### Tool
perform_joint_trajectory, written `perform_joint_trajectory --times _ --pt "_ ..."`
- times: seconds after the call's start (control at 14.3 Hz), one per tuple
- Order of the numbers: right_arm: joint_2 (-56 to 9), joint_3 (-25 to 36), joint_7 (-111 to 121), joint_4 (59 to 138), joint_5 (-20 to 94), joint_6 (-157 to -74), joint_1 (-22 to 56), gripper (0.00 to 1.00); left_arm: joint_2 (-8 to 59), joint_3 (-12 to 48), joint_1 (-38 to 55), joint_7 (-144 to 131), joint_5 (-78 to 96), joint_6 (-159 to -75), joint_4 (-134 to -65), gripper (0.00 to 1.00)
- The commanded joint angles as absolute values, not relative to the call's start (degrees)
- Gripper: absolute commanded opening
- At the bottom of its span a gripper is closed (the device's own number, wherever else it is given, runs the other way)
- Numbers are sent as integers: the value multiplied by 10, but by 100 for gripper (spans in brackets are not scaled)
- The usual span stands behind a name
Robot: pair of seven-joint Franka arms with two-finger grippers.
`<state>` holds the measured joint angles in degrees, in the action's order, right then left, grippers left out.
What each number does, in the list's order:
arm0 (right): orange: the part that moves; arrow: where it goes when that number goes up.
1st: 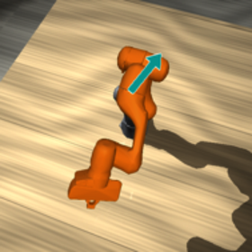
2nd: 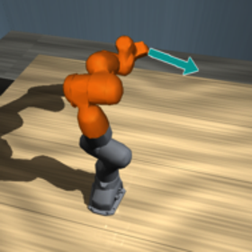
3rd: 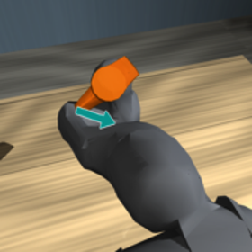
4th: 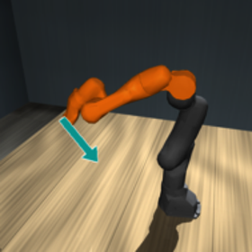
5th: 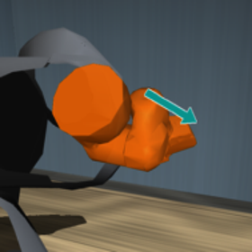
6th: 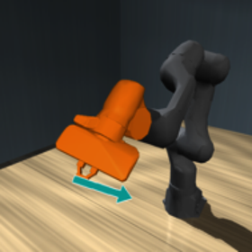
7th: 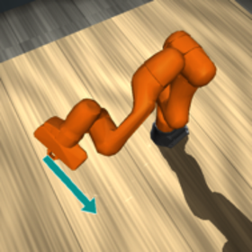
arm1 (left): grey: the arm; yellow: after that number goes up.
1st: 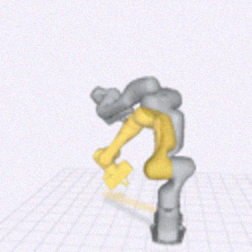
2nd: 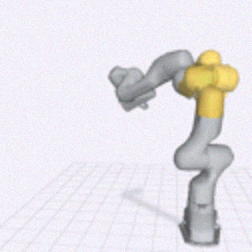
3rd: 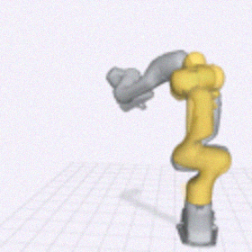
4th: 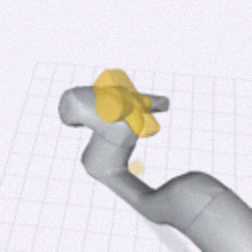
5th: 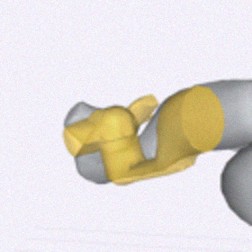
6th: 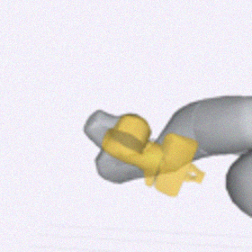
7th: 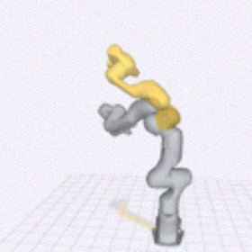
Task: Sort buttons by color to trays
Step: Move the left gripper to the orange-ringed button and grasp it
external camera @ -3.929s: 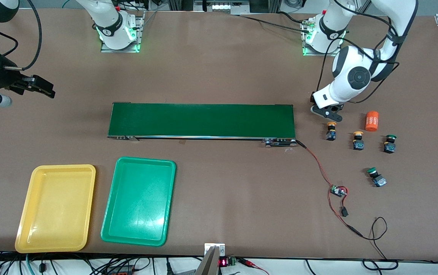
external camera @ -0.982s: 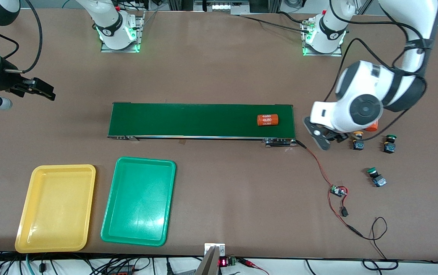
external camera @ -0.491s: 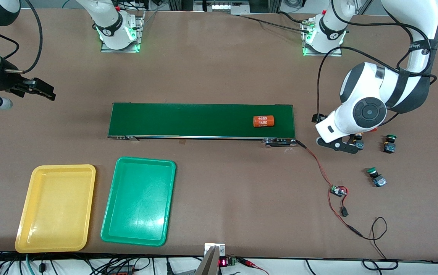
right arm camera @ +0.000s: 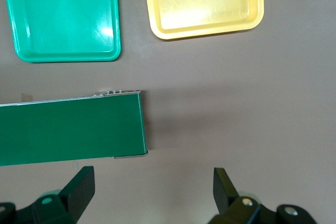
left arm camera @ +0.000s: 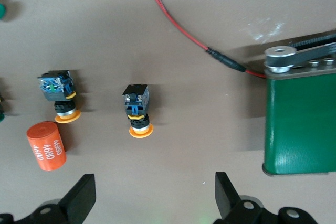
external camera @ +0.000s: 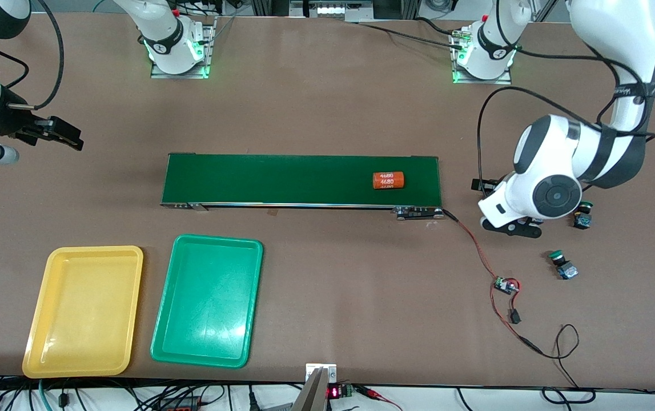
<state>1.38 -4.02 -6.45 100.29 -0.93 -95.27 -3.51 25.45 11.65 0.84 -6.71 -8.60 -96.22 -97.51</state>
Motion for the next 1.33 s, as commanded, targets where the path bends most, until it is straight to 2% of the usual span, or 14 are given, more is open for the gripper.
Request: perform_joint_trajectory --times 0.0,0.42,0.63,0.91,1.05,1.12,1.19,1.26 --pt "15 -44 -63 1001 -4 -953 -38 100 283 121 -27 -70 -97 -952 -956 100" --pt "15 -47 -62 1001 -8 -951 -35 100 292 123 -47 -69 -96 -1044 -1026 100" --pt "14 -47 -62 1001 -7 -954 -35 100 285 128 -59 -69 -97 -1146 -1100 100" --pt "13 -47 -62 1000 -4 -957 -36 100 287 127 -69 -33 -98 -1190 -1136 100" --pt "10 -47 -62 997 -4 -955 -38 100 288 127 -90 -1 -98 -1267 -1178 99" --pt "10 -47 -62 997 -4 -955 -38 100 288 127 -91 6 -98 -1289 -1188 92" --pt "10 -47 -62 997 -4 -955 -38 100 288 128 -91 9 -98 -1290 -1189 81" --pt "10 -47 -62 997 -4 -955 -38 100 286 128 -91 11 -97 -1289 -1189 57"
